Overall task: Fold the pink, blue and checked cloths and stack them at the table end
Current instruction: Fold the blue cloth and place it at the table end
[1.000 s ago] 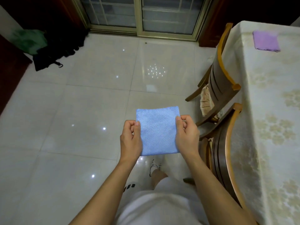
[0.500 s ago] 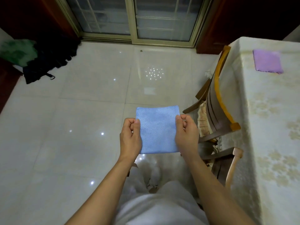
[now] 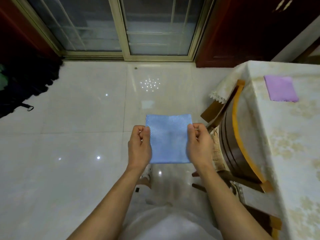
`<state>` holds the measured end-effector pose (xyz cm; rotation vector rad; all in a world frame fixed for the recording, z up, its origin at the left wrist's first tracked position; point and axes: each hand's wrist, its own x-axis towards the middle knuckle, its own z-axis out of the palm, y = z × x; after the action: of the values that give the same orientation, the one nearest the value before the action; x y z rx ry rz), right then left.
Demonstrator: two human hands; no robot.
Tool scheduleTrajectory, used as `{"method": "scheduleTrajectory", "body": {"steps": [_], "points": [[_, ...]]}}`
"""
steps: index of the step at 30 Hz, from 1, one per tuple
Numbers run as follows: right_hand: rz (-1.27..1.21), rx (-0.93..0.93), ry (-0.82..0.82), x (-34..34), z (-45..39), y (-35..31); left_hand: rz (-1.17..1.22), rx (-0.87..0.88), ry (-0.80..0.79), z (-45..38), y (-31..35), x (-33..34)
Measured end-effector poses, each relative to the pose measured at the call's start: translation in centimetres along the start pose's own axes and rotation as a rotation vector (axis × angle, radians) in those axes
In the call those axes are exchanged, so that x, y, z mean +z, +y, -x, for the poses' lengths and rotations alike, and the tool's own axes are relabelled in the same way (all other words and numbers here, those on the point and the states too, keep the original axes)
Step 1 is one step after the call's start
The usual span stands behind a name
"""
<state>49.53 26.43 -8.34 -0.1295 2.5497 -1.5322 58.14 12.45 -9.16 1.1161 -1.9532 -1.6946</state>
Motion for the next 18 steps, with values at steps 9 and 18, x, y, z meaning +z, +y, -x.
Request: {"method": "scheduleTrajectory", "body": {"steps": [9, 18], "points": [[0.004, 0.057, 0.172, 5.2, -10.3, -4.4, -0.032, 0.054, -0.131, -13.7, 5.0, 1.0], [-0.03, 0.116, 0.284, 4.6, -18.3, -6.1, -0.017, 0.07, -0.253, -21.7, 8.6, 6.2]]}}
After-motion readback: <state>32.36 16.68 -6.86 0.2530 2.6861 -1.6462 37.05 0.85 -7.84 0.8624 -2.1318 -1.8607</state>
